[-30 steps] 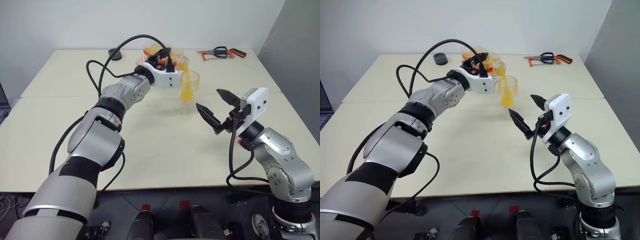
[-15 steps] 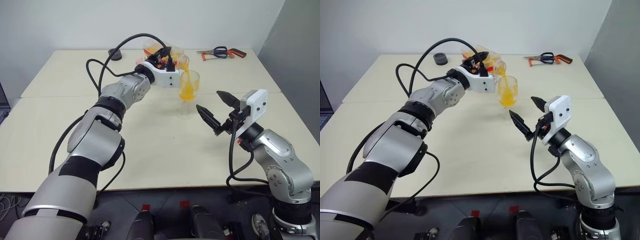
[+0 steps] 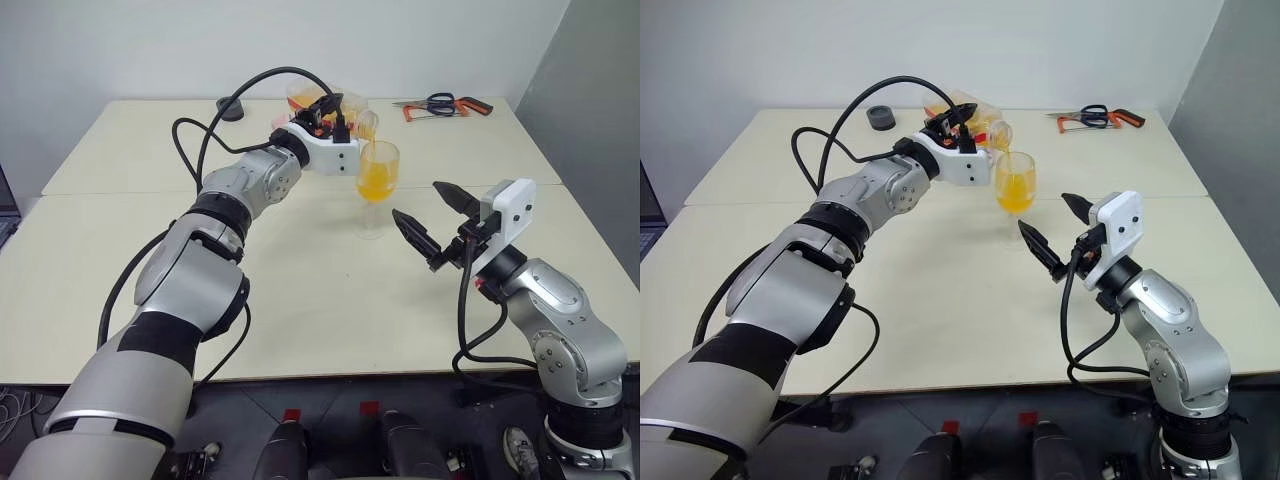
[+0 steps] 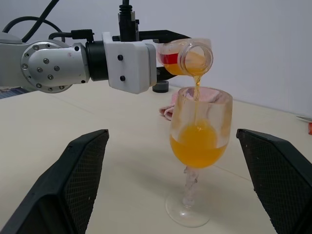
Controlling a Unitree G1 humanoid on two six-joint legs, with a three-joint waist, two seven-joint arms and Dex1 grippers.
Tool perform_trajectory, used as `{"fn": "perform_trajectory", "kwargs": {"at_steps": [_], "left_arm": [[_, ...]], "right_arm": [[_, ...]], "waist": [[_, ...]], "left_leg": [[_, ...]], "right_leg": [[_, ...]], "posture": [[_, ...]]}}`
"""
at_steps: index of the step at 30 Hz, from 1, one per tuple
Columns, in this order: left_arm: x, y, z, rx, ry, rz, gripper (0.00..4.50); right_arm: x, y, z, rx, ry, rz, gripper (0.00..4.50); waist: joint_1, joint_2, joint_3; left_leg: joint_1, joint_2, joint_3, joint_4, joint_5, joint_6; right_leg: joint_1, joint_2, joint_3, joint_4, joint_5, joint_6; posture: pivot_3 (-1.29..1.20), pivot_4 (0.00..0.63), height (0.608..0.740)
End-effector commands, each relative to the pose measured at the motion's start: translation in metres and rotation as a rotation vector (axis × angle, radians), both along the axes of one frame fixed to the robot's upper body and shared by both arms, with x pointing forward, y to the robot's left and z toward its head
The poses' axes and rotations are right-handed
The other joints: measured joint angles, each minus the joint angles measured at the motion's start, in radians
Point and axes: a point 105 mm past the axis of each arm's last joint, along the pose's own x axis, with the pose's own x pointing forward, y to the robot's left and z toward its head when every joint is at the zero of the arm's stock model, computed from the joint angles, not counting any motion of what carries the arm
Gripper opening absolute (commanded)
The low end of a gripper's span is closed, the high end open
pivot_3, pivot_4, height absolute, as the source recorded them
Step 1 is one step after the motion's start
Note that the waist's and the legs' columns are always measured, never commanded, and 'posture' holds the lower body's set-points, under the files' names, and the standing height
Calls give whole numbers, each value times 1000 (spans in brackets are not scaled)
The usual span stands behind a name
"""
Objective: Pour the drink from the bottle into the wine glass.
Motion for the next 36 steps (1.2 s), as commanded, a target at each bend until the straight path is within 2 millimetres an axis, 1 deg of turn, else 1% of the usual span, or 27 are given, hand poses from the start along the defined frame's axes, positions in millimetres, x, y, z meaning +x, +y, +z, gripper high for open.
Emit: {"fn": "perform_trajectory", "kwargs": {"at_steps": [1, 36], "left_arm": [[-4, -6, 31, -16, -88, -20, 1692], [-5, -10, 32, -10, -90, -32, 1692]], "right_arm": [[-8, 4, 13, 12, -61, 23, 4500], [-9, 7, 12, 18, -60, 26, 4500]], "waist": [[0, 0, 0], [0, 0, 0]], "left_leg": [[0, 0, 0, 0, 0, 0], [0, 0, 0, 0, 0, 0]], "right_leg": [[0, 0, 0, 0, 0, 0], [0, 0, 0, 0, 0, 0]], "posture": [[0, 150, 740], [0, 150, 740]]}}
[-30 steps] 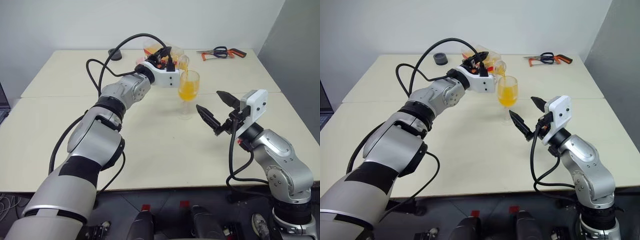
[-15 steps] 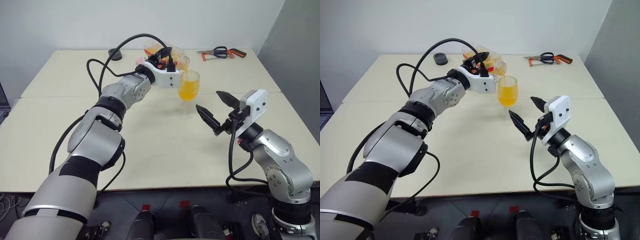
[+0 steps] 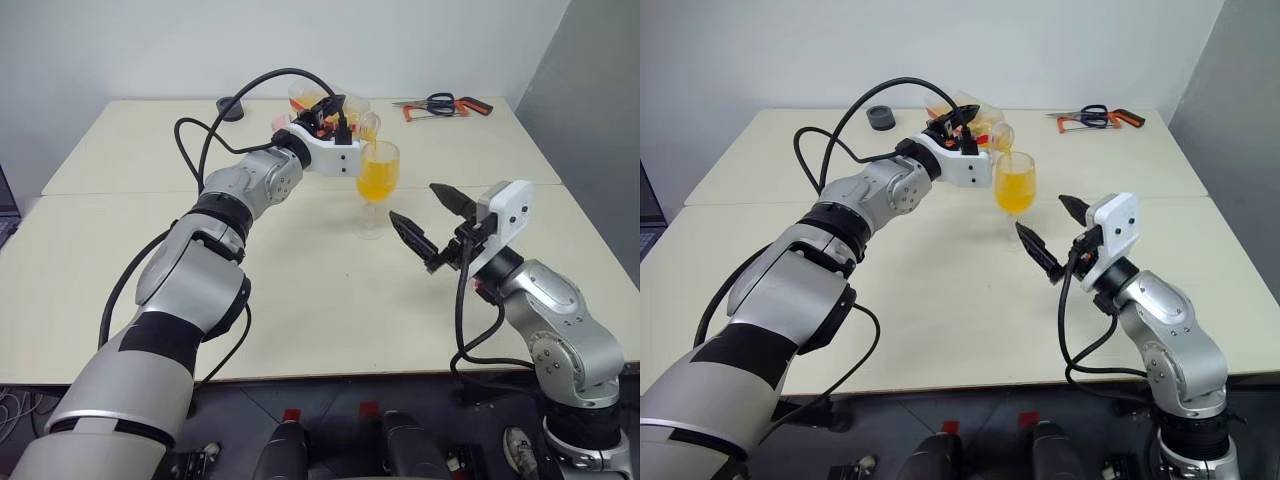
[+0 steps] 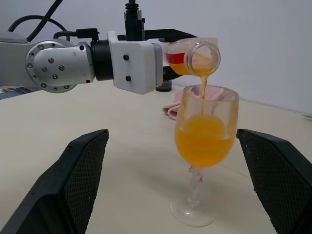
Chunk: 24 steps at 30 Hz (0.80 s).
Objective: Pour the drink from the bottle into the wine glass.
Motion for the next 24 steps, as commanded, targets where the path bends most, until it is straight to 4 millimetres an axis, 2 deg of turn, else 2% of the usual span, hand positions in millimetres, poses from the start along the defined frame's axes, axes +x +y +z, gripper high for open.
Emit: {"fn": "perform_trajectory", "kwargs": {"at_steps": [1, 8, 16, 20, 24], "left_arm": [[-5, -8, 33, -19, -91, -26, 1692], [-4, -8, 33, -25, -86, -24, 1692], [-2, -9, 26, -138, 18, -31, 1692], [0, -10, 23, -270, 125, -44, 1692], [7, -4, 13, -555, 360, -58, 1689]], "right_arm": [[-8, 2, 14, 17, -70, 10, 4500], [-9, 2, 14, 18, -70, 11, 4500], [-9, 3, 16, 22, -76, 11, 4500], [-10, 4, 18, 20, -87, 16, 4500], [-10, 7, 21, -2, -108, 24, 4500]], "waist": [[0, 0, 0], [0, 0, 0], [0, 0, 0], [0, 0, 0], [-1, 0, 0]], "left_leg": [[0, 0, 0, 0, 0, 0], [0, 0, 0, 0, 0, 0], [0, 0, 0, 0, 0, 0], [0, 0, 0, 0, 0, 0], [0, 0, 0, 0, 0, 0]], "right_leg": [[0, 0, 0, 0, 0, 0], [0, 0, 0, 0, 0, 0], [0, 0, 0, 0, 0, 0], [0, 0, 0, 0, 0, 0], [0, 0, 0, 0, 0, 0]], "posture": [[0, 150, 740], [0, 150, 740], [0, 150, 740], [0, 150, 740], [0, 150, 740]]}}
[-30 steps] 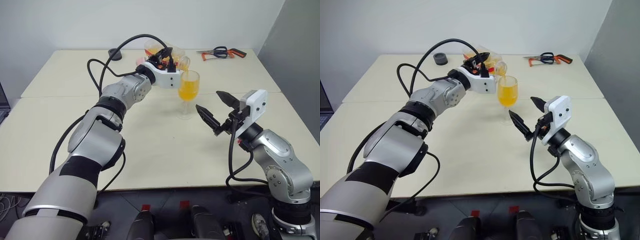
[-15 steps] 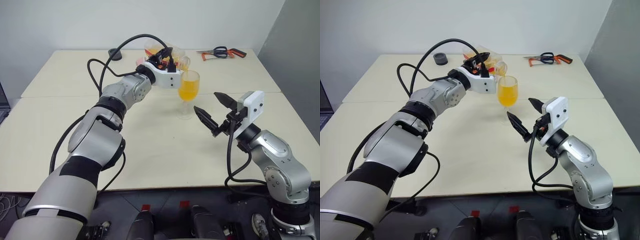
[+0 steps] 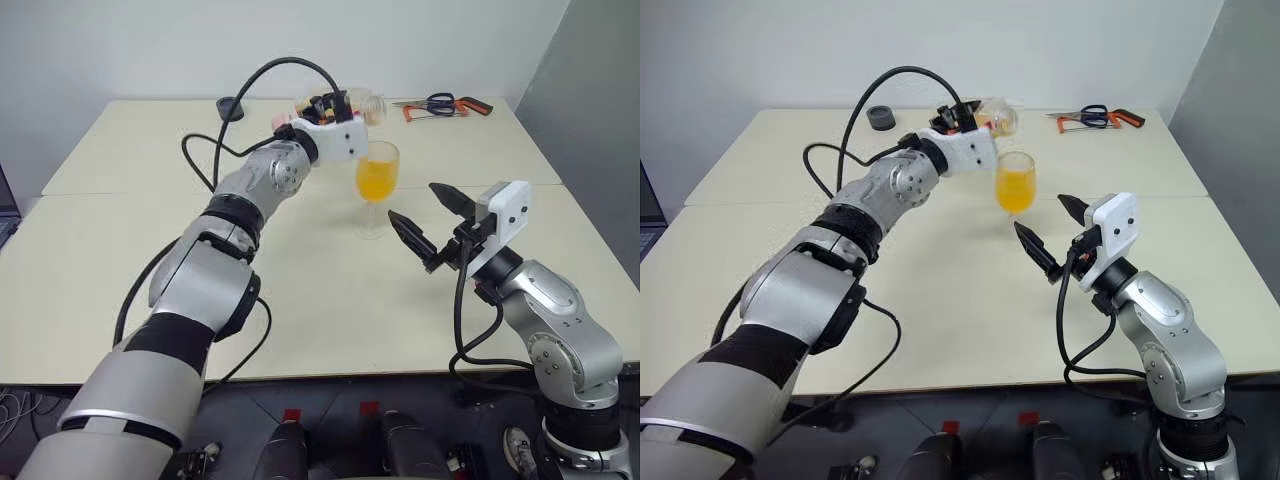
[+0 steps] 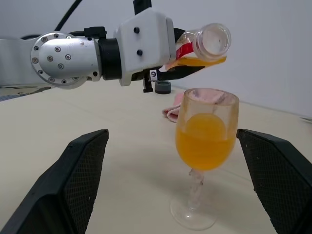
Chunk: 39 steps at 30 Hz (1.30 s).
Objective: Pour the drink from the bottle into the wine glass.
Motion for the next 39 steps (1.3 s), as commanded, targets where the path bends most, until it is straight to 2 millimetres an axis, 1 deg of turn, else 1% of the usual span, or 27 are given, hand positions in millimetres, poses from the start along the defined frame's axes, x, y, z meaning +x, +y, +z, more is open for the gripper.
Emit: {"fn": "perform_trajectory", "kwargs": {"at_steps": [1, 4, 7, 10, 11, 13, 17, 19, 22, 24, 27, 36, 39], "left_arm": [[3, 4, 2, -238, 152, -32, 1689], [5, 10, -6, -367, 260, -52, 1689], [8, 27, -9, -509, 339, -45, 1689], [11, 62, -22, -584, 379, 28, 1689], [11, 77, -29, -608, 397, 64, 1689], [11, 102, -39, -661, 424, 120, 1689], [8, 143, -50, -789, 453, 206, 1689], [6, 160, -56, -834, 467, 245, 1689], [2, 178, -63, -910, 490, 282, 1689], [0, 187, -66, -945, 502, 300, 1689], [-3, 195, -72, -952, 509, 322, 1689], [-10, 200, -99, -950, 583, 313, 1689], [-12, 200, -100, -956, 578, 297, 2743]], "right_arm": [[-9, 8, 18, -8, -95, 35, 4500], [-10, 12, 19, -11, -98, 52, 4500], [-12, 22, 19, -31, -94, 89, 4500], [-11, 40, 6, -145, -23, 127, 4500], [-11, 47, 3, -169, -1, 148, 4500], [-12, 58, 2, -187, 20, 185, 4500], [-8, 71, 4, -186, 58, 235, 4500], [-4, 76, 4, -196, 68, 249, 4500], [1, 81, 5, -211, 72, 257, 4500], [4, 82, 5, -220, 69, 256, 4500], [6, 83, 5, -228, 65, 256, 4500], [8, 84, 4, -232, 63, 246, 4500], [9, 83, 4, -228, 65, 238, 4500]], "waist": [[-1, 0, 0], [-5, 0, 0], [-6, 0, 0], [-11, 0, 0], [-13, 0, 0], [-17, 0, 0], [-18, 0, 0], [-14, 0, 0], [-9, 0, 0], [-4, 0, 0], [-3, 0, -1], [-4, 0, -1], [-4, 0, -1]], "left_leg": [[0, 0, 0, 0, 0, 0], [1, 0, 0, 0, 0, 0], [1, 0, 0, 0, 0, 0], [1, 1, 0, 0, 0, 0], [1, 1, 0, 0, 0, 0], [1, 1, 0, 0, 0, 0], [0, 1, -1, 1, 0, 0], [0, 1, -1, 1, 0, 0], [0, 0, -1, 1, 0, 0], [0, 0, -1, 1, 0, 0], [0, 0, -1, 2, 0, 0], [0, 0, -1, 1, 0, 0], [0, 0, -1, 1, 0, 0]], "right_leg": [[0, 0, 0, 0, 0, 0], [0, 0, 0, 0, 0, 0], [0, 0, 0, 1, 0, 0], [0, 0, 0, 1, 0, 0], [0, 0, 0, 1, 0, 0], [0, 1, 0, 1, 0, 0], [0, 0, -1, 1, 0, 0], [0, 0, -1, 1, 0, 0], [0, 0, -2, 1, 0, 0], [0, 0, -2, 1, 0, 0], [0, -1, -2, 1, 0, 0], [0, -1, -1, 1, 0, 0], [0, -1, -1, 1, 0, 0]], "posture": [[0, 150, 740], [0, 150, 740], [0, 150, 740], [0, 150, 740], [0, 150, 740], [0, 150, 740], [0, 150, 740], [0, 150, 740], [0, 150, 740], [0, 150, 740], [0, 150, 740], [0, 150, 740], [0, 150, 740]]}}
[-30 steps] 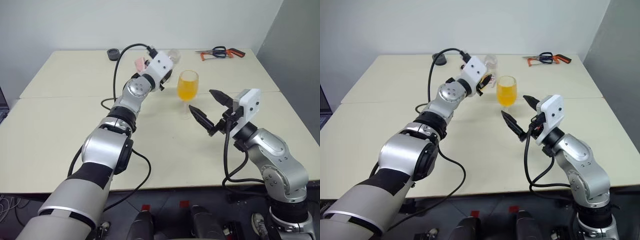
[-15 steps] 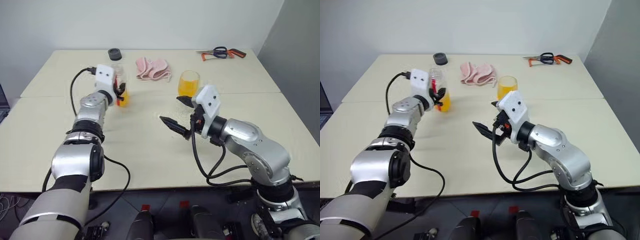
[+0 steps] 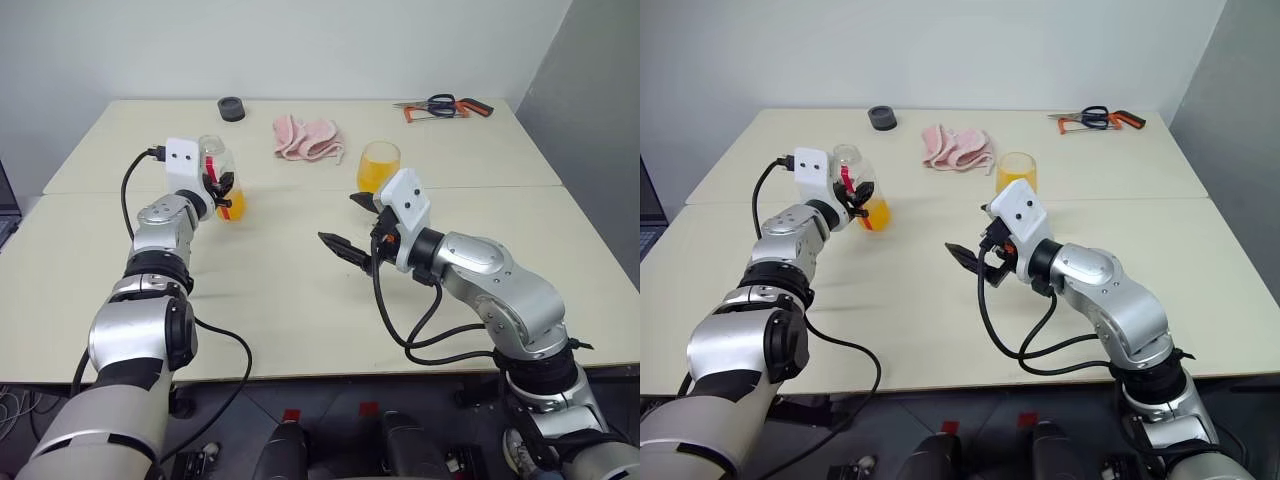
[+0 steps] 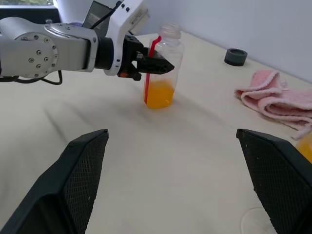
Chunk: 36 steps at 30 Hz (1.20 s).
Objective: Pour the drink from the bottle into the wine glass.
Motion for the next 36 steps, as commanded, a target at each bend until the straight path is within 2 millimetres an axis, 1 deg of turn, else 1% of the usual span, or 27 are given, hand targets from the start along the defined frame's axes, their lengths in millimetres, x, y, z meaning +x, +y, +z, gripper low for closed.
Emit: {"fn": "perform_trajectory", "kwargs": {"at_steps": [1, 4, 6, 13, 17, 19, 23, 25, 28, 30, 32, 36], "left_arm": [[-3, 4, -1, -11, -20, -9, 3057], [-4, 4, 0, -20, -36, -13, 4009], [-5, 4, 1, -23, -42, -17, 4459], [-8, 7, -1, 2, -57, -19, 4459], [-11, 11, 0, -11, -82, -26, 4459], [-14, 14, -1, -3, -86, -29, 4459], [-21, 24, -9, 30, -81, -6, 4459], [-23, 26, -14, 35, -69, 9, 4459], [-29, 24, -16, 12, -85, -1, 4459], [-34, 23, -17, -7, -101, -3, 4459], [-40, 21, -16, -3, -115, -15, 4459], [-53, 17, -15, -18, -152, -29, 4459]], "right_arm": [[-3, 2, 11, 24, -44, 11, 4500], [-3, 2, 11, 29, -39, 9, 4500], [-4, 2, 11, 32, -37, 11, 4500], [-5, 0, 10, 36, -27, 9, 4500], [-5, -11, 6, 39, -12, -21, 4500], [-5, -21, 3, 42, -4, -51, 4500], [-7, -48, -9, 62, 15, -152, 4500], [-8, -56, -13, 60, 10, -183, 4500], [-10, -73, -21, 74, -21, -251, 4500], [-10, -92, -26, 119, -61, -345, 4500], [-11, -105, -31, 184, -80, -417, 4500], [-16, -121, -39, 286, -108, -524, 4500]], "waist": [[0, 0, 0], [0, 0, 0], [0, 0, 0], [0, 0, 0], [0, 0, 0], [0, 0, 0], [1, 0, 0], [1, 0, 0], [1, 0, 0], [1, -1, -1], [2, -1, -1], [3, -1, -1]], "left_leg": [[0, 0, 0, 0, 0, 0], [0, 0, 0, 0, 0, 0], [0, 0, 0, 0, 0, 0], [0, 0, 0, 0, 0, 0], [0, 0, 0, 0, 0, 0], [0, 0, 0, 0, 0, 0], [0, 0, 0, 0, 0, 0], [0, 0, 0, 0, 0, 0], [0, 1, 0, 0, 0, 0], [0, 1, 0, -1, 0, 0], [0, 1, 0, -1, 0, 0], [1, 1, 1, -1, 0, 0]], "right_leg": [[0, 0, 0, 0, 0, 0], [0, 0, 0, 0, 0, 0], [0, 0, 0, 0, 0, 0], [0, 0, 0, 0, 0, 0], [0, 0, 0, 0, 0, 0], [0, 0, 0, 0, 0, 0], [0, 0, 0, 0, 0, 0], [0, 0, 0, 0, 0, 0], [0, 0, 0, 0, 0, 0], [0, 0, 0, 0, 0, 0], [0, 0, 1, -1, 0, 0], [0, 0, 1, 1, 0, 0]], "posture": [[0, 150, 740], [0, 150, 740], [0, 150, 740], [0, 150, 740], [0, 150, 740], [0, 150, 740], [0, 150, 740], [0, 150, 740], [0, 150, 740], [0, 150, 740], [0, 150, 740], [0, 150, 740]]}}
